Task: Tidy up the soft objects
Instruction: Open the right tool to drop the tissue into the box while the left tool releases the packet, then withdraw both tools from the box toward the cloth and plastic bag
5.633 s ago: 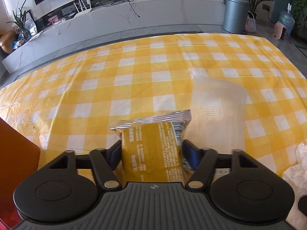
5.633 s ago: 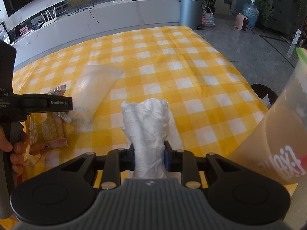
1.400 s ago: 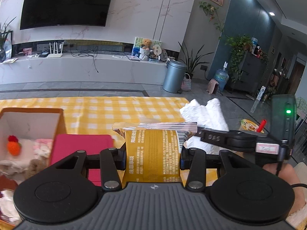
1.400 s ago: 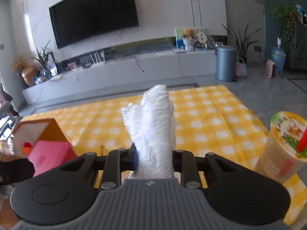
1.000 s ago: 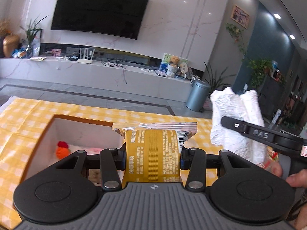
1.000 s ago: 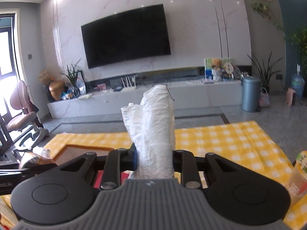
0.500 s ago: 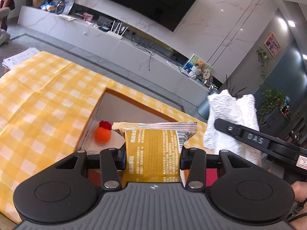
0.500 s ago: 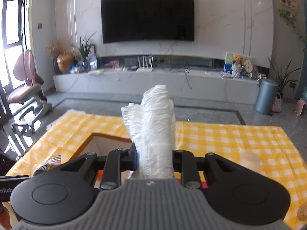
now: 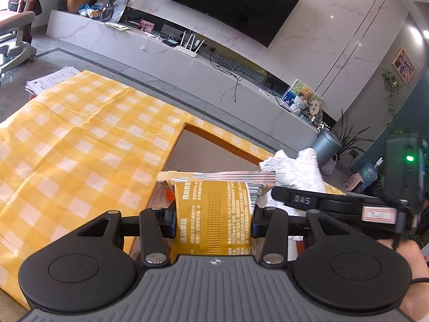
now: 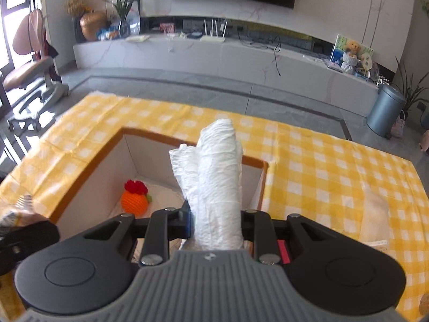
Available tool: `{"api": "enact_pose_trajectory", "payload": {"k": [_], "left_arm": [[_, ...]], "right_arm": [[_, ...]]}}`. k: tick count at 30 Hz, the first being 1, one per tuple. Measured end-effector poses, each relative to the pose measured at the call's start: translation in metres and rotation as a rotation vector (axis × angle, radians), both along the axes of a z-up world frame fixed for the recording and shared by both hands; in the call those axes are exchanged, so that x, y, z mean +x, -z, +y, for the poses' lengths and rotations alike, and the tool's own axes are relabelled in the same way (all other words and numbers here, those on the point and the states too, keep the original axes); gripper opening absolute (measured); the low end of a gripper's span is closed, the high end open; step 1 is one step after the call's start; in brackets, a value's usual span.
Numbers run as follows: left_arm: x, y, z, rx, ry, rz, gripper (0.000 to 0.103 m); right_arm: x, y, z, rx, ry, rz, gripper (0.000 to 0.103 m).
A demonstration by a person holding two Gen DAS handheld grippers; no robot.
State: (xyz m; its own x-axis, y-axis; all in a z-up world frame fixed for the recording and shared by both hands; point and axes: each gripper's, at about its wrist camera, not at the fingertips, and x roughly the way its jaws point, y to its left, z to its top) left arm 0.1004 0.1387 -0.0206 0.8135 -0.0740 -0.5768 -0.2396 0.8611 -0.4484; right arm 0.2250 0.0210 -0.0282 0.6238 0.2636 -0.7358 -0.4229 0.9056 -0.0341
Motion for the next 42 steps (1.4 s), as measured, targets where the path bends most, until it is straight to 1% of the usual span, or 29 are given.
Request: {"api": "enact_pose_trajectory", "payload": {"k": [4,7,9,10,11,12,13,14,15,17,19,22,24,27,30,33,36,38,40,41,42], "left_arm": [[-0.001,0.001,0.002,-0.014,-0.002,0.003,0.051],[0.0,0.001,0.003,-0.008,-0.003,0.006,0.051],[0.001,0.003,0.004,-0.01,-0.002,0.013,0.051],[0.002,0.003,0.005,-0.011,-0.001,0.018,0.051],[0.003,0.004,0.005,-0.01,0.0,0.022,0.051],[0.004,0.005,0.004,-0.004,0.002,0.027,0.051],[0.005,0.005,0.003,0.002,0.004,0.031,0.051],[0.005,0.006,0.002,0.009,0.006,0.032,0.051],[0.005,0.006,0.0,0.014,0.007,0.03,0.051],[0.005,0.006,-0.003,0.027,0.013,0.027,0.051],[0.006,0.005,-0.006,0.046,0.018,0.025,0.051],[0.009,0.004,-0.011,0.064,0.017,0.025,0.051],[0.011,0.006,-0.014,0.068,0.018,0.025,0.051],[0.015,0.009,-0.022,0.088,0.026,0.034,0.052],[0.021,0.017,-0.034,0.151,0.054,0.076,0.052],[0.028,0.029,-0.041,0.194,0.038,0.121,0.052],[0.033,0.038,-0.043,0.189,0.025,0.141,0.052],[0.034,0.04,-0.044,0.188,0.022,0.143,0.052],[0.034,0.04,-0.045,0.204,0.012,0.143,0.053],[0.033,0.04,-0.046,0.212,0.003,0.145,0.055],[0.033,0.039,-0.047,0.217,-0.012,0.147,0.068]], "right_arm": [[0.015,0.017,0.016,0.017,-0.018,0.071,0.024],[0.02,0.026,0.035,0.017,-0.034,0.089,0.024],[0.023,0.031,0.046,0.0,-0.035,0.099,0.026],[0.024,0.032,0.05,-0.014,-0.028,0.102,0.033],[0.025,0.032,0.053,-0.03,-0.019,0.096,0.048],[0.024,0.031,0.054,-0.044,-0.005,0.081,0.058],[0.02,0.026,0.053,-0.057,0.008,0.049,0.073],[0.014,0.021,0.05,-0.057,0.005,0.007,0.081],[0.007,0.014,0.046,-0.05,-0.009,-0.047,0.084],[-0.006,-0.001,0.033,-0.047,-0.033,-0.14,0.097],[-0.017,-0.015,0.018,-0.059,-0.031,-0.195,0.1],[-0.03,-0.027,-0.008,-0.055,-0.057,-0.215,0.1],[-0.036,-0.033,-0.028,-0.052,-0.048,-0.232,0.1],[-0.045,-0.031,-0.054,-0.085,-0.024,-0.27,0.1],[-0.049,-0.019,-0.079,-0.121,0.025,-0.303,0.1],[-0.044,-0.003,-0.099,-0.112,0.065,-0.266,0.1],[-0.042,0.011,-0.115,-0.08,0.088,-0.226,0.1],[-0.039,0.016,-0.12,-0.067,0.079,-0.183,0.1],[-0.038,0.015,-0.124,-0.055,0.075,-0.18,0.1],[-0.038,0.015,-0.125,-0.053,0.074,-0.186,0.1],[-0.038,0.013,-0.126,-0.051,0.073,-0.19,0.1]]}}
